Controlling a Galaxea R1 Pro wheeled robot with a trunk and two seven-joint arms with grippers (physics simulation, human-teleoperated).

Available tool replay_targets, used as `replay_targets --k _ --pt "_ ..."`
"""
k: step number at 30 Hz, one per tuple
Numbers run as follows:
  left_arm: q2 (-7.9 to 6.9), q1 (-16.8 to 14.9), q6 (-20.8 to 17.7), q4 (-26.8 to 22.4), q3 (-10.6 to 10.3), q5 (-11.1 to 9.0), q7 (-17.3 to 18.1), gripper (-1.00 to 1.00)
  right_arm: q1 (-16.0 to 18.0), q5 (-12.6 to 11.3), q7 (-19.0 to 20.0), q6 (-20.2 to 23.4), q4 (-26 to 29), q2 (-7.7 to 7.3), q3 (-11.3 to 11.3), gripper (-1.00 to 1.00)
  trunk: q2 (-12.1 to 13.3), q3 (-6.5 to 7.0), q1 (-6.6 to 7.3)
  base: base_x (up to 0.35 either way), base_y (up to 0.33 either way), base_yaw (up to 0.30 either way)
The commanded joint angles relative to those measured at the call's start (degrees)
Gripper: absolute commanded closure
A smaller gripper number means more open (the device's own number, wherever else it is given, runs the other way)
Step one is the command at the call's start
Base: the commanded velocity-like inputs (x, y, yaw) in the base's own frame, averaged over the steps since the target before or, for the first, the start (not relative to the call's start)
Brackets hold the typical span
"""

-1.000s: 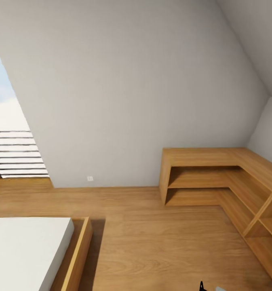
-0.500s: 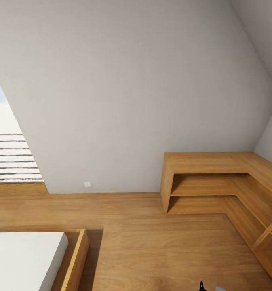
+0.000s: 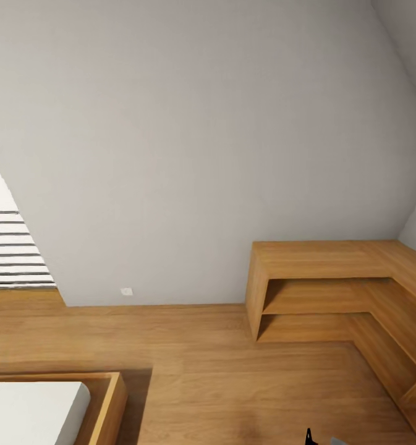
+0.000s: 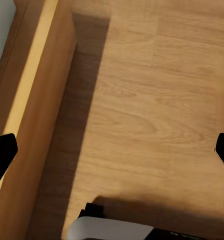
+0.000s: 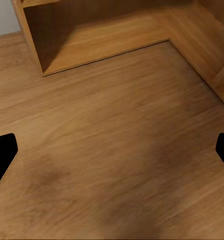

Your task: In the bedroom, organize the workspace by keeping the computer under the desk, ensuring the monitor is on the desk, placing the keyboard on the desk next to the monitor, placing the mouse on the desk next to the keyboard, moving the folder from the swivel chair onto the desk next to the mouse, stacking the notebook on top of the folder with the pen on top of the notebook, and positioning the swivel chair next to the desk.

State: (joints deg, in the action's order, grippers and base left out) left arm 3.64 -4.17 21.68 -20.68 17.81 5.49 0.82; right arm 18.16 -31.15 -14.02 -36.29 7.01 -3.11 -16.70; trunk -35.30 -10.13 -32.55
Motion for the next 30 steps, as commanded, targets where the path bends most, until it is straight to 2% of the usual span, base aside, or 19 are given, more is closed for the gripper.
replay_targets --k 1,12,30 --pt "0.08 -0.05 0.19 0.01 0.47 0.58 0.08 -1.0 0.03 -0.08 -0.48 -0.35 0.04 -0.01 -0.5 -1.0 0.35 0.1 0.18 0.323 -0.129 -0.015" --pt "0.2 -0.05 0.11 0.02 0.47 0.65 0.06 -1.0 -0.05 -0.13 -0.4 -2.23 0.02 0.02 -0.53 -1.0 4.76 2.53 2.6 0.321 -0.149 -0.118" --pt "0.16 -0.05 0.02 0.02 0.42 0.66 0.06 -1.0 -0.05 -0.05 -0.39 -2.38 0.02 0.03 -0.53 -1.0 11.98 6.75 6.55 0.32 -0.148 -0.236"
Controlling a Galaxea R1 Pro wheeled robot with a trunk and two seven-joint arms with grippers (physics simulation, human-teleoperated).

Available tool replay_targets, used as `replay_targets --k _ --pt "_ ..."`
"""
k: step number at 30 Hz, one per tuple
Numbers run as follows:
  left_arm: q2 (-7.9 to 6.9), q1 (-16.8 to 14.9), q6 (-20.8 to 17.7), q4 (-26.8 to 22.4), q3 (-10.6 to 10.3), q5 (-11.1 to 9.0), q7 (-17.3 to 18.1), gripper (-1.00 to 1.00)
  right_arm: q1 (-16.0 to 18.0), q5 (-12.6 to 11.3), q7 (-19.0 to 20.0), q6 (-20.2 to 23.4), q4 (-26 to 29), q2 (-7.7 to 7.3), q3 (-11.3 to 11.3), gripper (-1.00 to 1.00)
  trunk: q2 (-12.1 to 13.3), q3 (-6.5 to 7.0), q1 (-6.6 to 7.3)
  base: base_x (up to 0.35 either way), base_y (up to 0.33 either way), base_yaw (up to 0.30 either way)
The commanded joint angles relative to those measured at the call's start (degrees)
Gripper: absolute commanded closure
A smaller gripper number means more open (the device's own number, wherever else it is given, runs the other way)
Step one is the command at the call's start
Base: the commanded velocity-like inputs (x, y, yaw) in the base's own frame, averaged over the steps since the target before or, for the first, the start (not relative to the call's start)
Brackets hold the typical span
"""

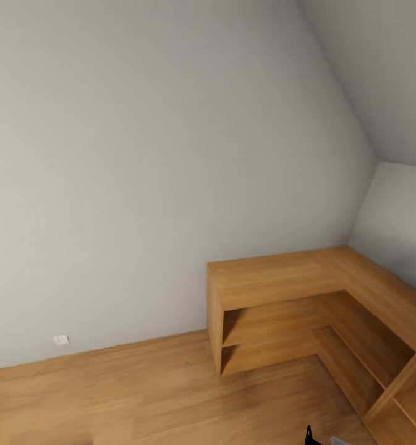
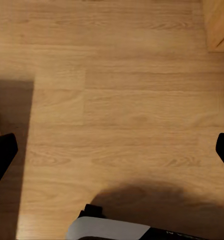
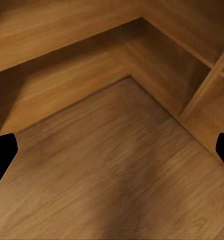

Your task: In the bedroom, organize the workspace by keeping the computer under the desk, ensuring the monitor is on the desk, placing the keyboard on the desk next to the monitor, placing the mouse on the desk next to the keyboard, moving the folder from the swivel chair onto the desk next to the mouse, stacking the notebook on top of the folder with the pen on top of the notebook, and positioning the swivel chair next to the desk.

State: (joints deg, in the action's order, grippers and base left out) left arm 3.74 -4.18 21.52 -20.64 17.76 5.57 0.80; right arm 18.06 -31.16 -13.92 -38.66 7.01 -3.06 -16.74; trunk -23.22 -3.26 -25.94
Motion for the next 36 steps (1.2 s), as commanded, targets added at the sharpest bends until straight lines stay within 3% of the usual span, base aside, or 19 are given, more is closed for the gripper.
replay_targets --k 1,19,27,33,36 --pt "0.05 -0.04 0.18 -0.02 0.46 0.59 0.08 -1.0 0.05 -0.05 -0.49 -0.01 0.02 -0.01 -0.49 -1.0 0.31 0.1 0.16 0.322 -0.095 -0.269" --pt "0.04 -0.04 0.09 -0.02 0.43 0.62 0.21 -1.0 0.05 -0.21 -0.49 -0.01 0.11 -0.01 -0.49 -1.0 0.31 0.58 0.16 0.327 -0.003 -0.283" --pt "0.02 -0.04 0.01 0.3 0.37 0.75 0.58 -1.0 0.05 -0.27 -0.49 0.01 0.09 -0.01 -0.42 -1.0 0.31 0.75 0.16 0.146 0.009 -0.288" --pt "-0.75 -0.04 0.34 6.47 0.21 0.9 0.55 -1.0 -0.14 -0.32 1.62 -0.44 -5.92 0.13 -0.41 -1.0 0.31 0.88 0.16 0.016 0.001 -0.284" --pt "-2.54 -0.04 0.5 10.43 0.18 0.94 0.61 -1.0 -1.69 -0.31 4.99 -1.92 -7.36 0.32 -0.39 -1.0 0.31 0.94 0.16 0.003 0.0 -0.27"
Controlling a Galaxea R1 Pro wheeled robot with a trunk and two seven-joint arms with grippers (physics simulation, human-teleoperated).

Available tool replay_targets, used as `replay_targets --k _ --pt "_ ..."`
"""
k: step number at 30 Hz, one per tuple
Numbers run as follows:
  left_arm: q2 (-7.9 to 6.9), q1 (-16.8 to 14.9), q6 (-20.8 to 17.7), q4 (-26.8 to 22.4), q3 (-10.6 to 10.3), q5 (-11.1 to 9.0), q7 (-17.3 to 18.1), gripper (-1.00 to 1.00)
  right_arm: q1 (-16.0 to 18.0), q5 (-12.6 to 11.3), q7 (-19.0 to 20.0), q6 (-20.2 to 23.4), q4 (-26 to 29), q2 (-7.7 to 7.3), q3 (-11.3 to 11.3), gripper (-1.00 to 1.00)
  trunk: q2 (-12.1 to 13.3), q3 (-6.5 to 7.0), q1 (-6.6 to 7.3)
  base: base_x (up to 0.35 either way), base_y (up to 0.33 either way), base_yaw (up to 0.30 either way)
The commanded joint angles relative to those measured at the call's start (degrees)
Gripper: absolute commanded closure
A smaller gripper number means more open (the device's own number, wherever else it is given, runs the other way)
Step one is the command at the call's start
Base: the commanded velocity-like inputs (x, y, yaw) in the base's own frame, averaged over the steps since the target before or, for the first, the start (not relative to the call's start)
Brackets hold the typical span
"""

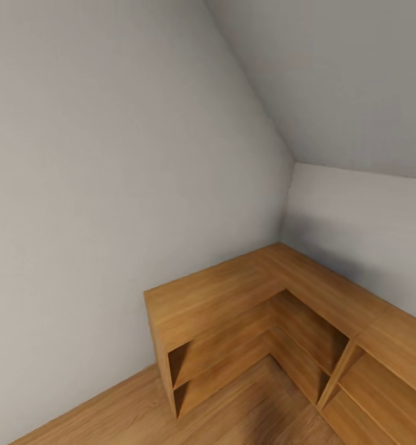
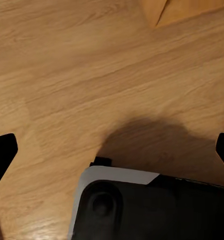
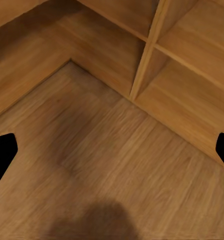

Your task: In the bedroom, organize the workspace by keeping the computer under the desk, ensuring the monitor is on the desk, placing the keyboard on the desk next to the monitor, placing the mouse on the desk next to the keyboard, moving the folder from the swivel chair onto the desk next to the mouse, stacking the notebook on top of the folder with the pen on top of the notebook, and positioning the swivel chair next to the desk.

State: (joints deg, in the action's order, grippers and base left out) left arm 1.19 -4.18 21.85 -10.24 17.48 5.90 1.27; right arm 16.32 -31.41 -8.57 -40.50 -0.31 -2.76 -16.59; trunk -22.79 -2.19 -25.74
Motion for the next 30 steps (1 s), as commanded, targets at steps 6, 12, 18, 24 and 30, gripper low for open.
replay_targets --k 6,12,18,24,30 --pt "-2.04 -0.12 5.0 6.01 0.46 0.76 0.26 -1.0 -5.2 0.07 3.63 -5.54 -0.83 1.18 -0.6 -1.0 -0.12 0.01 -0.04 0.001 0.0 -0.265" --pt "-3.6 0.52 18.61 8.21 0.45 1.18 0.35 -1.0 -8.43 0.25 4.62 -12.32 -0.97 2.98 -0.6 -1.0 -0.12 0.14 -0.04 0.0 0.0 -0.262" --pt "-4.37 4.07 29.62 8.84 0.45 1.33 0.43 -1.0 -12.05 0.29 4.83 -16.84 -1.0 3.93 -0.61 -1.0 -0.12 0.36 -0.04 0.0 0.0 -0.247" --pt "-4.22 5.69 38.15 9.0 0.51 1.37 0.41 -1.0 -14.68 0.34 4.88 -19.5 -1.01 4.26 -0.58 -1.0 -0.12 0.68 -0.04 0.0 0.0 -0.219" --pt "-4.03 5.81 38.15 9.01 0.53 1.34 0.39 -1.0 -14.92 0.36 4.88 -19.5 -1.01 4.25 -0.59 -1.0 -0.12 1.02 -0.04 0.0 0.0 -0.208"
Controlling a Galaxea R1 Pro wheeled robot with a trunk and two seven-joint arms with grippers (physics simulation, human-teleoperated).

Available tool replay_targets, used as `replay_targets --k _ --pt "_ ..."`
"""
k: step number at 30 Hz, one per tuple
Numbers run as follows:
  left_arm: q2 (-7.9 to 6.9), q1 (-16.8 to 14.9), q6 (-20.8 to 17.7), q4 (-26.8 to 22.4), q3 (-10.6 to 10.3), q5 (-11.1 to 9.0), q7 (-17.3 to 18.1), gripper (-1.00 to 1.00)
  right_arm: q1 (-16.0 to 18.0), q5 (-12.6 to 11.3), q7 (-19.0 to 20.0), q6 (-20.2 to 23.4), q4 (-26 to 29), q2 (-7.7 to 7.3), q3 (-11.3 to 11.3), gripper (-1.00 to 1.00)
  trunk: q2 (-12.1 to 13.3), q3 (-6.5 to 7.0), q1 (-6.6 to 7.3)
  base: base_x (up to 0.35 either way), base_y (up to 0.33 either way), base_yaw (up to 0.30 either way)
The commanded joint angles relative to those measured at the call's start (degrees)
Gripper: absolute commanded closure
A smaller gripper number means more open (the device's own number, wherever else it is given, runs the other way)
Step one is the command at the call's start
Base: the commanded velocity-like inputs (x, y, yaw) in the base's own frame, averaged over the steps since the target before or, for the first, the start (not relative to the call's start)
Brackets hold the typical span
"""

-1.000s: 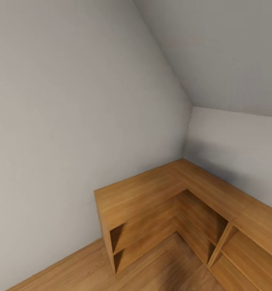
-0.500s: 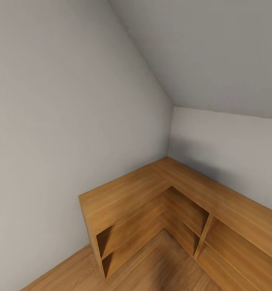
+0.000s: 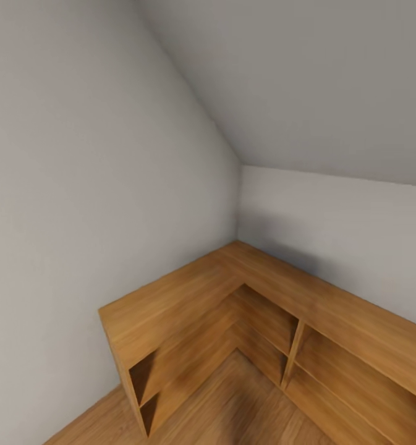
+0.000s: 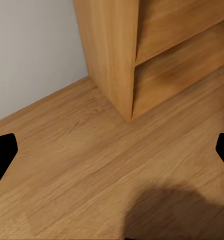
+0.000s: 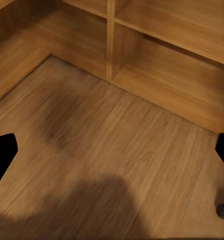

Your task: In the bedroom, organize the workspace by keeping the computer under the desk, ensuring the monitor is on the desk, placing the keyboard on the desk next to the monitor, placing the mouse on the desk next to the keyboard, moving the folder from the swivel chair onto the desk next to the mouse, stacking the notebook on top of the folder with the pen on top of the notebook, and positioning the swivel chair next to the desk.

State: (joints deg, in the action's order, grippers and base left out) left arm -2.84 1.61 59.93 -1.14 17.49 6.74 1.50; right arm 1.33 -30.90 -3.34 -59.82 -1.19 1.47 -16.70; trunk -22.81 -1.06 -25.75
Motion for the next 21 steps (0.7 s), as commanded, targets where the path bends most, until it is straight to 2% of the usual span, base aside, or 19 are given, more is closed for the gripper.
replay_targets --k 1,8,18,21 --pt "-0.01 0.03 0.07 -0.11 0.52 0.49 0.16 -1.0 0.06 -0.14 -0.35 -0.18 -0.13 0.03 -0.49 -1.0 -0.11 -0.05 -0.04 0.0 0.0 -0.208" --pt "-0.14 0.06 0.07 -0.18 0.45 0.47 0.16 -1.0 -0.01 -0.12 -0.27 1.06 -0.08 -0.19 -0.88 -1.0 -0.11 0.35 -0.04 0.097 0.146 -0.193" --pt "-0.17 0.06 0.07 -0.18 0.44 0.47 0.17 -1.0 -0.01 -0.12 -0.26 2.61 -0.03 -0.24 -1.38 -1.0 -0.11 0.86 -0.04 0.253 0.225 -0.115" --pt "0.81 0.06 -0.9 -0.51 0.37 0.53 0.12 -1.0 -0.01 0.21 -0.24 3.59 0.09 0.67 -1.31 -1.0 -0.11 0.85 -0.04 0.0 0.0 0.0"
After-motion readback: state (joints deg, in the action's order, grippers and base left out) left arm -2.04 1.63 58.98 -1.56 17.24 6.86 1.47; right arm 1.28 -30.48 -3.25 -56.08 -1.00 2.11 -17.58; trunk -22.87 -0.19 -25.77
